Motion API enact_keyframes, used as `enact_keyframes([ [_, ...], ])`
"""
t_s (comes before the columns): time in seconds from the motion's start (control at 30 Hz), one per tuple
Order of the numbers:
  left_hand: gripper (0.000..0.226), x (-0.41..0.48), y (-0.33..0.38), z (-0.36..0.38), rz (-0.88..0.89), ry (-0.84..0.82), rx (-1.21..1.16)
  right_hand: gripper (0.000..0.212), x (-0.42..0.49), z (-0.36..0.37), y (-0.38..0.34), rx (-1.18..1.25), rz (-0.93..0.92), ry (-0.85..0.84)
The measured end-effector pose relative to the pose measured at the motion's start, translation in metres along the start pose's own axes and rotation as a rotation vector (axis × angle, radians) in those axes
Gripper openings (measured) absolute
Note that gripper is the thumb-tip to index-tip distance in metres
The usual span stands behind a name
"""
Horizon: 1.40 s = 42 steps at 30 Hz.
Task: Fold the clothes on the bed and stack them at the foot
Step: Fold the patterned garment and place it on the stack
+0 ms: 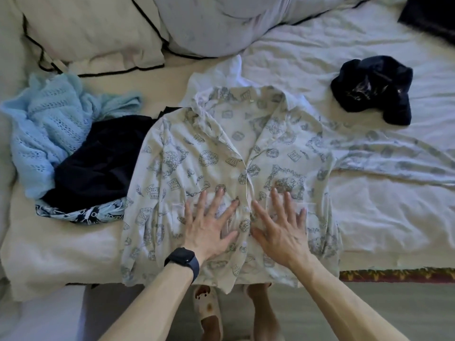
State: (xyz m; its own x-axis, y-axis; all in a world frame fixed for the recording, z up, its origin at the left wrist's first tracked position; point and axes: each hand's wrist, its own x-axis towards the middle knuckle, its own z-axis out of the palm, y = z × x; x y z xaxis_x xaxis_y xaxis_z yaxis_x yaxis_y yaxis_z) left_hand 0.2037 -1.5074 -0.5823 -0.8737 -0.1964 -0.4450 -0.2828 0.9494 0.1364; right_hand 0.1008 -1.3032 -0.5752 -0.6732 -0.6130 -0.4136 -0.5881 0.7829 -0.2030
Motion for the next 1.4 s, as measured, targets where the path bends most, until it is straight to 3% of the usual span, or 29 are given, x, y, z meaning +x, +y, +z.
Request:
enact_keyframes([
  [0.13,0.095,0.001,0.014,0.012,-0.082,-0.047,0.066,0.117,-0.005,0.02,0.025,-0.119,-0.112,-0.094],
  [0.23,0.095,0.007,0.018,0.006,-0.128,-0.132,0.077,0.127,0.004,0.014,0.034,-0.122,-0.147,-0.141],
  [0.3,0.09,0.008,0.021,-0.005,-0.133,-0.181,0.06,0.118,0.006,0.003,0.037,-0.096,-0.169,-0.194],
  [0.37,0.081,0.01,0.024,-0.023,-0.152,-0.173,-0.008,0.093,0.009,-0.017,0.039,-0.045,-0.181,-0.227],
  [0.43,0.071,0.015,0.027,-0.044,-0.176,-0.101,-0.081,0.062,0.019,-0.042,0.042,0.024,-0.18,-0.149],
  [0.5,0.066,0.026,0.03,-0.06,-0.165,-0.027,-0.105,0.048,0.037,-0.062,0.044,0.091,-0.169,-0.007],
  [0.6,0.068,0.055,0.037,-0.072,-0.108,0.031,-0.101,0.053,0.074,-0.078,0.051,0.144,-0.098,0.111],
  [0.7,0.073,0.097,0.052,-0.079,-0.006,0.043,-0.022,0.068,0.116,-0.085,0.07,0.149,0.052,0.097],
  [0.83,0.068,0.146,0.06,-0.079,0.116,-0.036,0.087,0.067,0.164,-0.087,0.104,0.091,0.086,0.007],
  [1.0,0.07,0.158,0.048,-0.068,0.1,-0.143,0.108,0.071,0.181,-0.09,0.159,0.076,0.261,-0.139],
  [1.1,0.074,0.162,0.06,-0.078,0.068,-0.164,0.05,0.065,0.171,-0.101,0.175,0.104,0.26,-0.041],
  [1.17,0.074,0.169,0.078,-0.096,0.035,-0.123,0.033,0.067,0.153,-0.107,0.189,0.144,0.341,0.077],
  [1.27,0.054,0.182,0.112,-0.112,0.043,0.03,0.059,0.069,0.115,-0.115,0.216,0.288,0.523,0.238],
  [1.33,0.049,0.197,0.14,-0.117,0.117,0.085,0.008,0.066,0.092,-0.119,0.242,0.491,0.738,0.358],
  [1.4,0.054,0.214,0.174,-0.117,0.219,0.033,-0.026,0.063,0.071,-0.119,0.274,0.798,1.075,0.475],
])
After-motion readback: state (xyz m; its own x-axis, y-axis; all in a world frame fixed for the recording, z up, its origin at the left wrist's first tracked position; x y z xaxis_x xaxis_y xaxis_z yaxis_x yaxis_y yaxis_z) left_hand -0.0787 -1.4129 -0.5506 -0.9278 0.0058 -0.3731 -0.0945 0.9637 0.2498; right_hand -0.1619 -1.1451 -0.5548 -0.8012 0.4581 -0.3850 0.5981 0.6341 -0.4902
